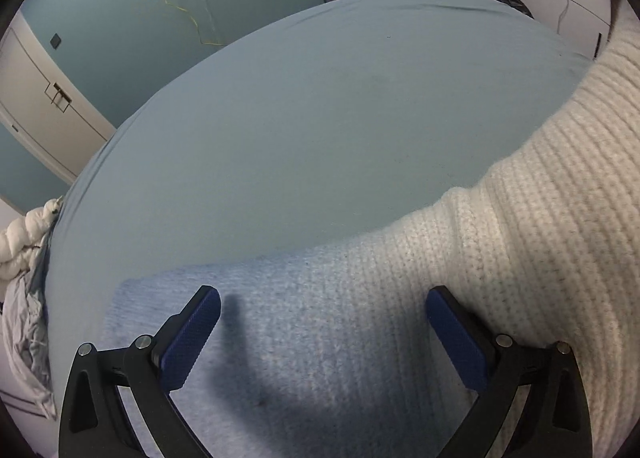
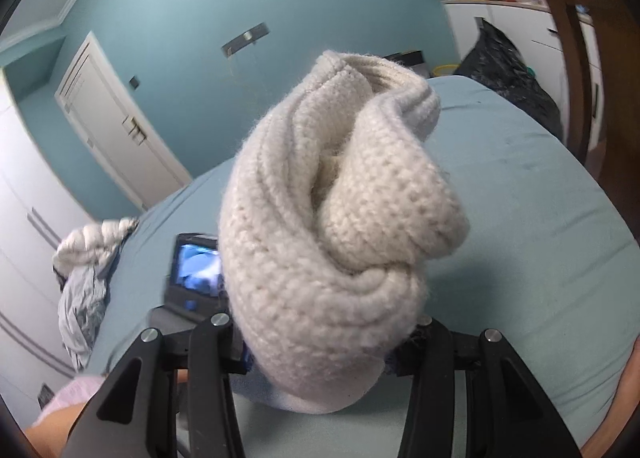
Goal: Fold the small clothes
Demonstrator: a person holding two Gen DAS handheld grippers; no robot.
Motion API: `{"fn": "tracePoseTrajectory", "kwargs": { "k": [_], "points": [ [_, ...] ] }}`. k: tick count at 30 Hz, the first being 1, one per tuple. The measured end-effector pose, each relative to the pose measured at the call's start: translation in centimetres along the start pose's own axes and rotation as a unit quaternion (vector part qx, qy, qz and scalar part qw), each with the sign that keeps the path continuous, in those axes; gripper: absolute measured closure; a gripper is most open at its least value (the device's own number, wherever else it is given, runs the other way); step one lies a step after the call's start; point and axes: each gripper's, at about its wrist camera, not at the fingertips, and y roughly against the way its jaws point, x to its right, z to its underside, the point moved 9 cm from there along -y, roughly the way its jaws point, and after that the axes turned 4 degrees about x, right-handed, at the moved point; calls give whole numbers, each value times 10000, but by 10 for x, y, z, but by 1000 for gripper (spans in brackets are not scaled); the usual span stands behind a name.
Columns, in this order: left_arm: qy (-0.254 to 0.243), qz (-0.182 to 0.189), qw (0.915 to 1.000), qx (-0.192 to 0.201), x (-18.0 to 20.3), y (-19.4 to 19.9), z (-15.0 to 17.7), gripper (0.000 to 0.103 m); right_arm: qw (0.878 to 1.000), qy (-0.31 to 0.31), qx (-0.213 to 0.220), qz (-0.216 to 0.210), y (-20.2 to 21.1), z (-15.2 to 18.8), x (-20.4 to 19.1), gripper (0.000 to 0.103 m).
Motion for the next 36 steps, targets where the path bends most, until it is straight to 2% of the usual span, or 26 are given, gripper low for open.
{"fn": "tracePoseTrajectory", "kwargs": {
  "k": [3,4,6,7,10,15,20,25,28,30,32,34,36],
  "points": [
    [71,7,10000,61,-10,15,8,0,9995,290,-15,77,-5,5,-10,62],
    [158,-173,9996,187,-30,17,11,0,9995,316,27,59,-4,3,-11,62],
    [370,-631,9963,450,-48,26,3,0,9997,230,85,-11,0,-2,-10,62],
    [393,-735,9955,457,-55,24,-1,0,9997,200,108,-28,2,-4,-8,62],
    [228,-598,9978,167,-46,6,-2,0,9996,222,139,-54,3,-5,-12,62],
    [272,-396,9988,79,-46,-8,0,0,9986,530,63,-23,-3,1,-23,62],
    [13,174,9996,-217,-68,6,2,0,9987,499,133,-46,-2,-3,-18,62],
    [-548,-130,9984,-60,-142,59,25,0,9966,794,179,163,-1,-2,-24,63],
    [-553,-100,9984,28,-195,93,50,0,9924,1127,113,478,-2,-4,-36,63],
    [-163,-24,9998,55,-237,109,67,0,9883,1368,28,677,-3,-10,-52,63],
    [353,207,9991,82,-274,119,81,0,9820,1673,-24,873,-5,-14,-70,63],
    [789,398,9960,135,-312,125,85,0,9717,2092,-60,1097,-9,-18,-95,63],
    [1065,269,9938,153,-340,131,90,0,9559,2607,-84,1353,-17,-18,-129,63]
  ]
}}
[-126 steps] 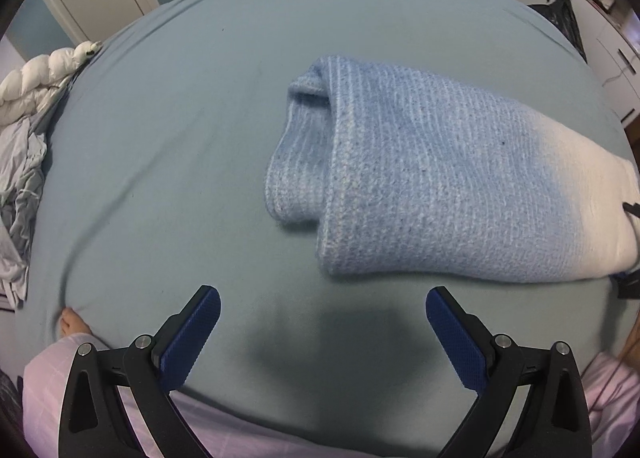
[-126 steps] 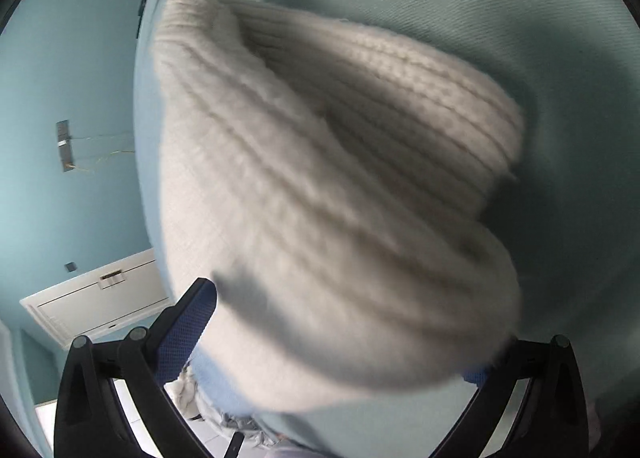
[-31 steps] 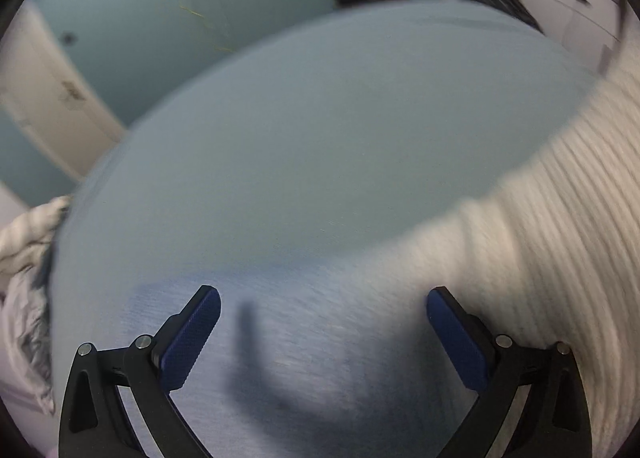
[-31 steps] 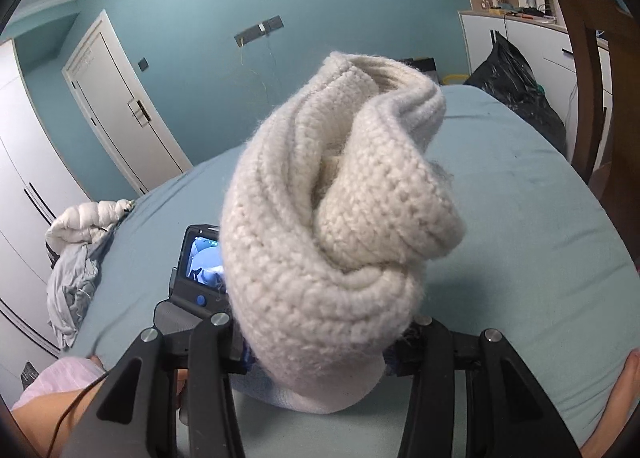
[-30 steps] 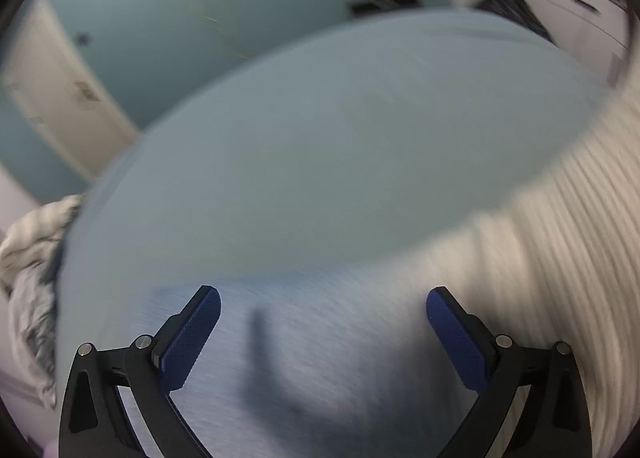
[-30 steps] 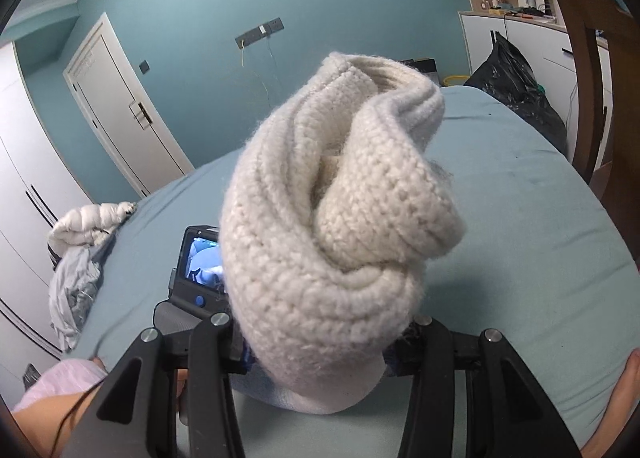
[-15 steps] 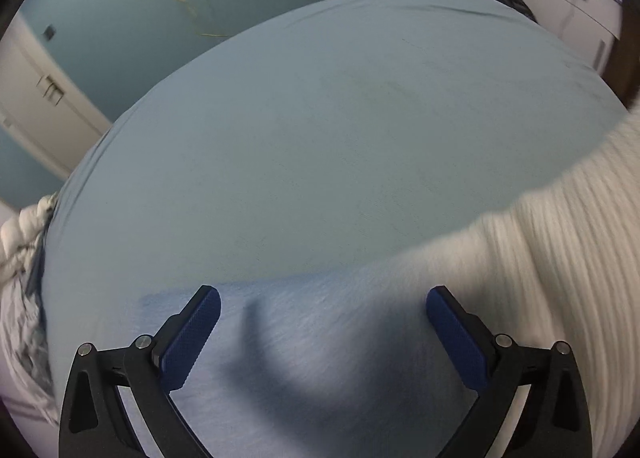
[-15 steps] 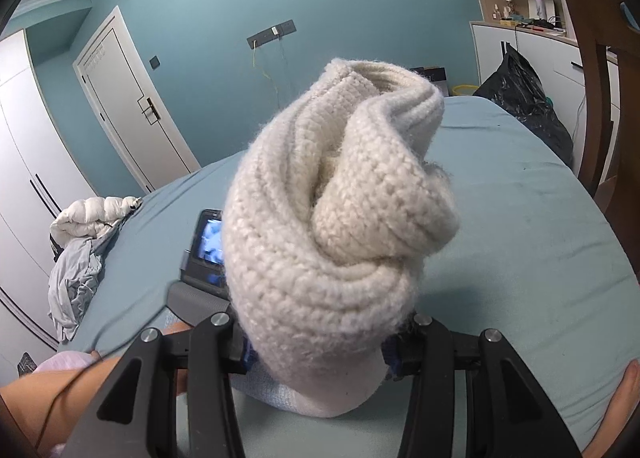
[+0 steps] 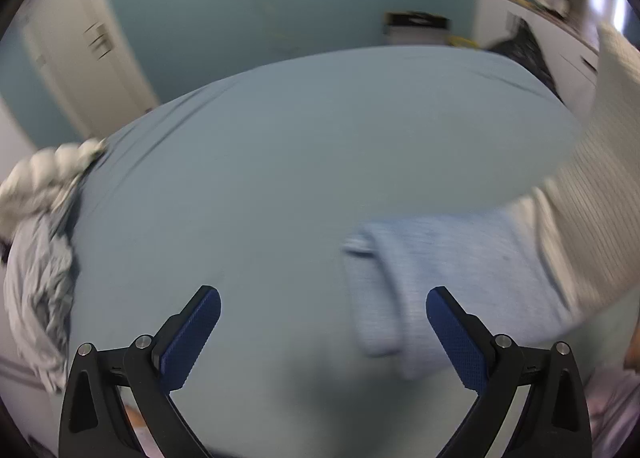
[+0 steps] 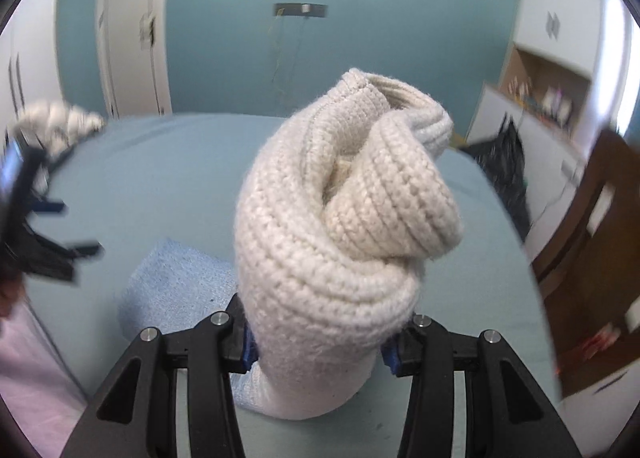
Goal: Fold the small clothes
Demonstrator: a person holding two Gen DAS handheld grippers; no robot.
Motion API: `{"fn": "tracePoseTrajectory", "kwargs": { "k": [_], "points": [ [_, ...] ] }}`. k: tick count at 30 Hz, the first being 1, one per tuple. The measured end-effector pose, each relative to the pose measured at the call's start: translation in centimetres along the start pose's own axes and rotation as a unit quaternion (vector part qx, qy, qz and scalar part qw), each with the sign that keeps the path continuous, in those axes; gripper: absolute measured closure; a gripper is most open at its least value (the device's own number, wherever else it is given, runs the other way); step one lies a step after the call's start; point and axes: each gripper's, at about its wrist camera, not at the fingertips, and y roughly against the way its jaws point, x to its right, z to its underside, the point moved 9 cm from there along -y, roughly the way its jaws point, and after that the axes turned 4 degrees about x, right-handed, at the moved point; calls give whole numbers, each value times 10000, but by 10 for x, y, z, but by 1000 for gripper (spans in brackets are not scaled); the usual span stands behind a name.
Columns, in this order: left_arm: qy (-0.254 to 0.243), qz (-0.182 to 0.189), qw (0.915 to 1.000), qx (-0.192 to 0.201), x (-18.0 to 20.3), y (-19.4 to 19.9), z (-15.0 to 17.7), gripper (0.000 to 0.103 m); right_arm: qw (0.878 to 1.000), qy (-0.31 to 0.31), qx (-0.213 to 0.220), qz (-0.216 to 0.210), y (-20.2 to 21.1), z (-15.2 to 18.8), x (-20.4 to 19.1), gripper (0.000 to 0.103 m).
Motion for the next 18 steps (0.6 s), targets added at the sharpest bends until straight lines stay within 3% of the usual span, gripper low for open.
{"fn": "tracePoseTrajectory", "kwargs": {
  "k": [4,8,12,13,15,17,18],
  "points": [
    [322,-172,9992,175,-39,0,5,0,9926,1116,84,481,-3,-22,-70,63],
    [675,-428,9958,443,-72,1,3,0,9597,2577,541,977,-18,-21,-166,62],
    [1010,-362,9934,415,-75,-6,8,0,8981,4170,638,1245,-67,32,-260,62],
    [990,-344,9937,401,-76,-12,12,0,8774,4592,581,1263,-84,55,-279,61],
    [859,-386,9947,422,-70,-13,11,0,8293,5383,537,1401,-114,100,-303,61],
    [709,-416,9956,446,-62,-17,8,0,7605,6109,1235,1823,-122,131,-320,61],
    [622,-402,9962,454,-54,-16,5,0,7485,6186,1435,1908,-120,135,-324,59]
  ]
}}
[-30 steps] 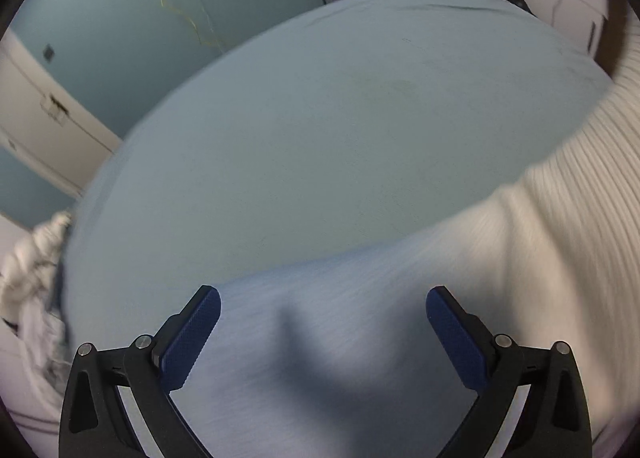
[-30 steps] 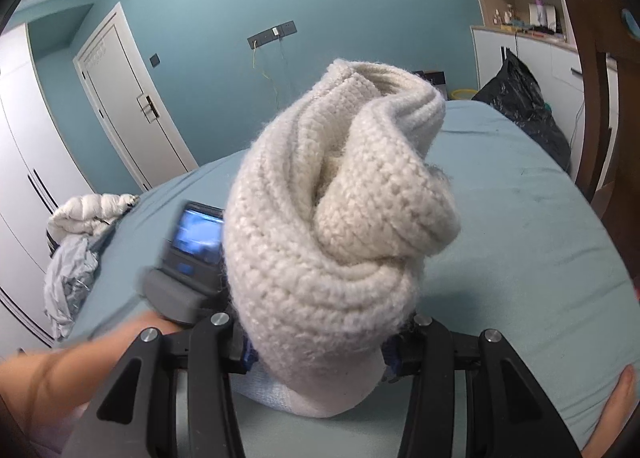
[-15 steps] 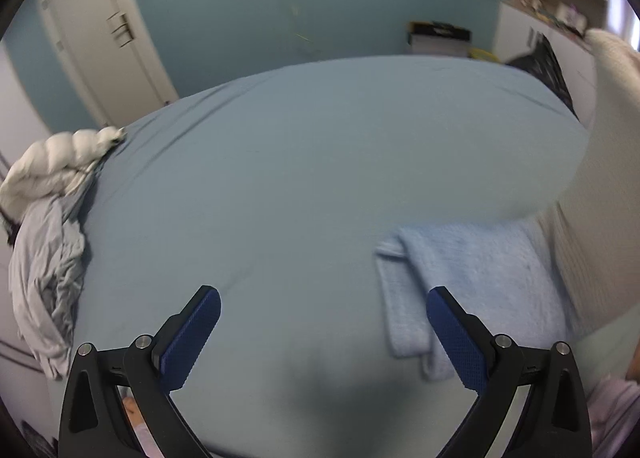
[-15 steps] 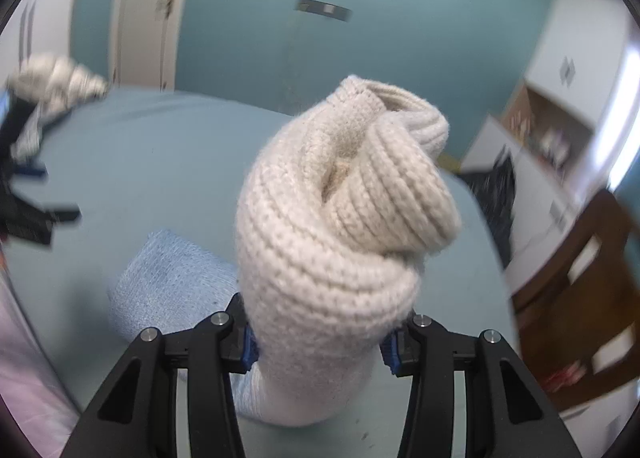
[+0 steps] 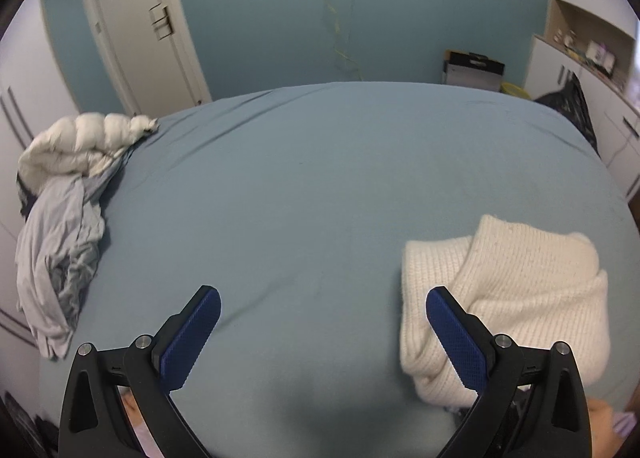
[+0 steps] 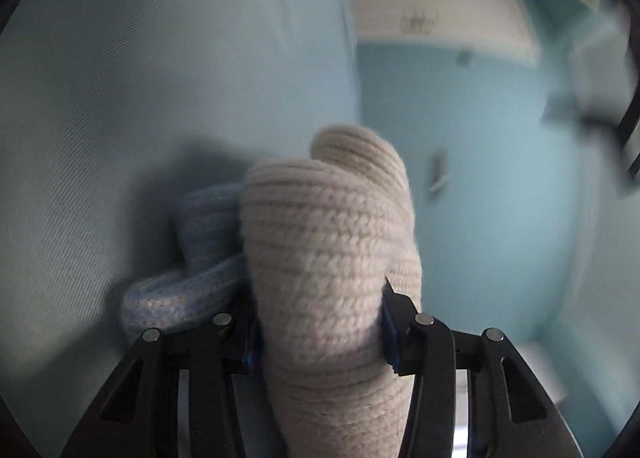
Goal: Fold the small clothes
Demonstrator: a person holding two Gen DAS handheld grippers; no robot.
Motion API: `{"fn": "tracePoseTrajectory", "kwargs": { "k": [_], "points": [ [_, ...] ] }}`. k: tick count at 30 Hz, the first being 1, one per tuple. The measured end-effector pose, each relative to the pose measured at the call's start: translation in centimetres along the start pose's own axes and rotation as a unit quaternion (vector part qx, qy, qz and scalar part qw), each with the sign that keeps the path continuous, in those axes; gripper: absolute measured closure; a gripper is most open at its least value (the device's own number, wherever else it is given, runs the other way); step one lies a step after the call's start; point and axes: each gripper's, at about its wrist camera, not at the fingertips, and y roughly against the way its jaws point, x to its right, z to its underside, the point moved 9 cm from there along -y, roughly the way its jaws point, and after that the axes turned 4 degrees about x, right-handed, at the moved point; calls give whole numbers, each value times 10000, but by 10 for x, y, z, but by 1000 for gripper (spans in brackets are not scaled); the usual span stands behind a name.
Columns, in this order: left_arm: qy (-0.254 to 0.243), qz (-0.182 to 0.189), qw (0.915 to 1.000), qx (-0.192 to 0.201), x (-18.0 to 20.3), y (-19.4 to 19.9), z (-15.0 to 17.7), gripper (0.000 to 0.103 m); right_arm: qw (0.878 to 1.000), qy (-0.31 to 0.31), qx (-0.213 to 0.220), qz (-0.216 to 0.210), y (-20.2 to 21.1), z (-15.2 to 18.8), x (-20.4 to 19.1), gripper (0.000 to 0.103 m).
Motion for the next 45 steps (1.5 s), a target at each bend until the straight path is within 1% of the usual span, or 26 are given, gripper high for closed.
{"fn": "tracePoseTrajectory", "kwargs": {
  "k": [3,4,5,7,8,10,13,17,19,21,22,23,24,26,28,30,32,34,37,38,39,41,42,43,44,45],
  "points": [
    [-143,-75,9998,93,15,2,-4,0,9997,159,-5,166,6,3,8,49],
    [-166,-125,9997,137,19,3,-5,0,9998,65,-202,-58,8,10,17,42],
    [-191,-142,9996,174,24,5,-6,0,9991,-122,-307,-262,10,16,25,25],
    [-282,-75,9993,221,37,8,-8,0,9875,-1034,-431,-1111,28,31,51,2],
    [-353,-55,9991,239,44,9,-8,0,9756,-1531,-464,-1502,39,41,65,2],
    [-581,-37,9979,272,59,8,-7,0,9373,-2546,-485,-2328,64,68,93,1],
    [-903,73,9957,185,84,2,-1,0,8863,-3515,-580,-2959,85,119,114,1],
    [-896,178,9956,-217,103,-18,11,0,8649,-4000,-792,-2927,85,182,100,1],
    [-1055,-16,9944,-117,109,-21,10,0,8518,-4069,-940,-3162,76,196,78,2],
    [-1250,-153,9920,75,117,-18,5,0,8386,-4148,-1030,-3379,69,203,58,7],
    [-1301,-150,9913,152,121,-16,3,0,8305,-4215,-1072,-3480,63,203,51,22],
    [-1346,-118,9906,210,125,-15,2,0,8221,-4288,-1153,-3563,56,203,47,44],
    [-1411,-71,9897,208,131,-16,2,0,8137,-4402,-1282,-3574,49,206,44,54],
    [-1560,-36,9877,49,142,-23,9,0,7662,-5015,-1344,-3786,38,217,47,53],
    [-1640,35,9864,-49,151,-29,18,0,7352,-5436,-1231,-3857,38,227,54,57],
    [-1791,154,9837,29,161,-27,26,0,7224,-5725,-1229,-3678,37,242,66,59],
    [-1965,259,9801,67,170,-21,30,0,7083,-5944,-1478,-3508,31,262,71,60],
    [-2065,293,9779,140,176,-12,30,0,6854,-6099,-1736,-3579,30,275,62,60],
    [-2127,184,9766,264,172,1,27,0,6649,-6139,-2043,-3733,43,276,41,59],
    [-2101,124,9771,319,167,5,24,0,6688,-6082,-2048,-3753,37,275,45,59],
    [-2015,98,9788,356,160,7,21,0,6834,-6004,-1930,-3677,42,269,51,59],
    [-1797,107,9831,319,147,8,16,0,7230,-5745,-1592,-3493,47,251,67,56],
    [-1649,137,9859,259,140,7,14,0,7362,-5630,-1560,-3415,49,245,68,55],
    [-1533,163,9878,211,136,6,13,0,7420,-5568,-1607,-3370,51,245,66,47],
    [-1417,193,9896,150,132,5,13,0,7402,-5569,-1697,-3363,53,237,60,41],
    [-1305,249,9911,72,129,3,14,0,7314,-5637,-1801,-3390,48,234,55,41]
  ]
}}
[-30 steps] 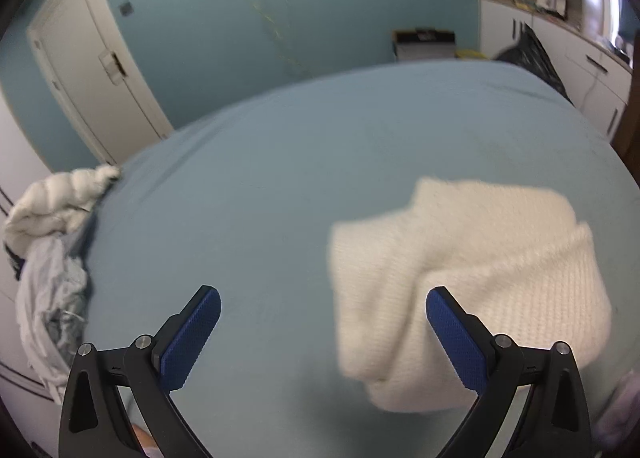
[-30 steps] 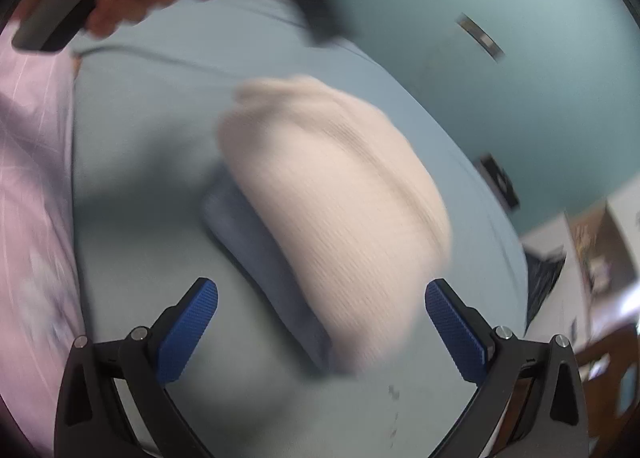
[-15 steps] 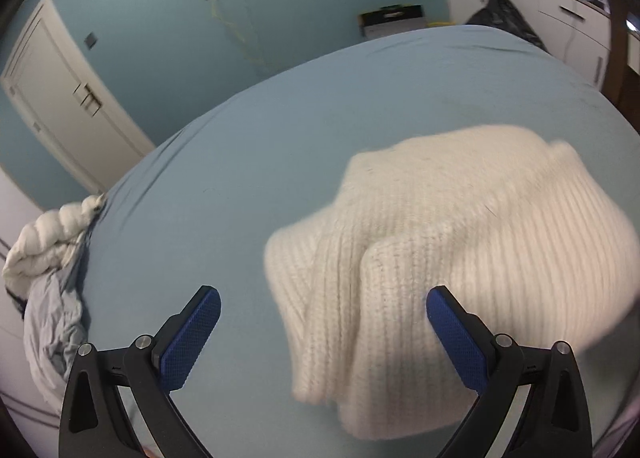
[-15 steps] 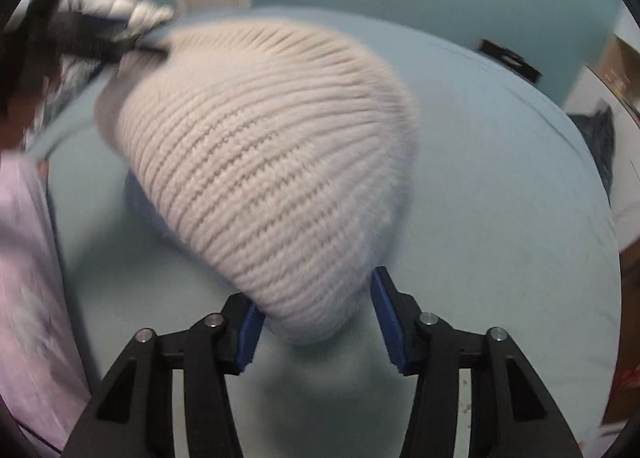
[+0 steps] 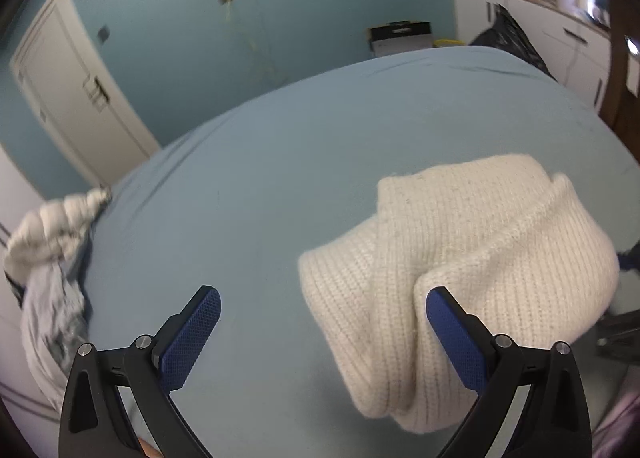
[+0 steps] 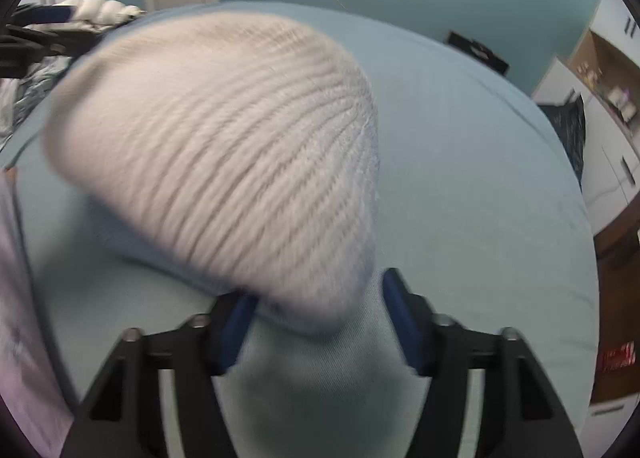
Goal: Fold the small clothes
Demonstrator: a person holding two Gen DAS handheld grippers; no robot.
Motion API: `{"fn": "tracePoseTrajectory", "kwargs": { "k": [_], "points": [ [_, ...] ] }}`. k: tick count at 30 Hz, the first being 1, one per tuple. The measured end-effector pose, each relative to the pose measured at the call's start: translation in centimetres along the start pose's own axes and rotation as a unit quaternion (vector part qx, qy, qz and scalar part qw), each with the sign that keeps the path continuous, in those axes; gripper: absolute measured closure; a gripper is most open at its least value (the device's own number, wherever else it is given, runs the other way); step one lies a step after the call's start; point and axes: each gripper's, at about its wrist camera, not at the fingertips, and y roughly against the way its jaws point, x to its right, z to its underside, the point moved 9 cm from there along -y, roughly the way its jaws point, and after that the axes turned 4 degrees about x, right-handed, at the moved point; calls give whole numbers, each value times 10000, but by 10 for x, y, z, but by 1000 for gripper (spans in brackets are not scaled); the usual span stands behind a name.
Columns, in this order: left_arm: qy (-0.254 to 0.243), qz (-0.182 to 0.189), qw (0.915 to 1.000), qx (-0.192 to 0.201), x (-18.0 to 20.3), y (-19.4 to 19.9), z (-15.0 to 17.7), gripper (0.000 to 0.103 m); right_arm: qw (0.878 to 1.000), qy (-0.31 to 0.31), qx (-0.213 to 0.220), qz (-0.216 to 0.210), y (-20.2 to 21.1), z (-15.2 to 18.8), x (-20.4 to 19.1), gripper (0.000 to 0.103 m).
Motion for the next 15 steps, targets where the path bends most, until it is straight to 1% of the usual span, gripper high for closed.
{"fn": "tracePoseTrajectory", "kwargs": {
  "k": [2,4,5,6,7,8,9,10,11,12,13,14,15],
  "points": [
    [125,138,9998,-75,0,-1,2,0,9996,-201,-25,-221,-7,-5,-4,41],
    [176,186,9996,-96,2,-1,3,0,9989,-223,123,-381,-8,-8,-9,40],
    [191,182,9996,-98,4,0,3,0,9987,-182,198,-434,-7,-9,-3,41],
    [206,183,9996,-76,7,1,2,0,9974,-317,297,-575,-1,-6,3,43],
    [217,193,9996,-42,9,3,1,0,9911,-890,376,-914,4,-4,15,45],
    [217,204,9996,-14,11,4,-1,0,9819,-1424,383,-1189,10,9,30,46],
    [202,224,9995,14,15,3,-4,0,9680,-2010,349,-1462,6,12,34,46],
    [178,253,9995,19,18,2,-4,0,9490,-2640,268,-1699,2,18,45,46],
    [131,333,9994,29,25,1,-4,0,9408,-2889,230,-1761,-1,25,48,47],
    [98,332,9994,47,28,0,-4,0,9326,-3122,175,-1801,-2,31,53,47],
    [35,256,9997,38,30,-3,-4,0,9287,-3220,123,-1834,-1,40,52,47],
    [-31,169,9998,-22,33,-8,-2,0,9319,-3139,52,-1814,-2,45,49,47],
    [-81,99,9998,-169,35,-16,2,0,9378,-2992,-89,-1757,-3,50,45,47]
  ]
}}
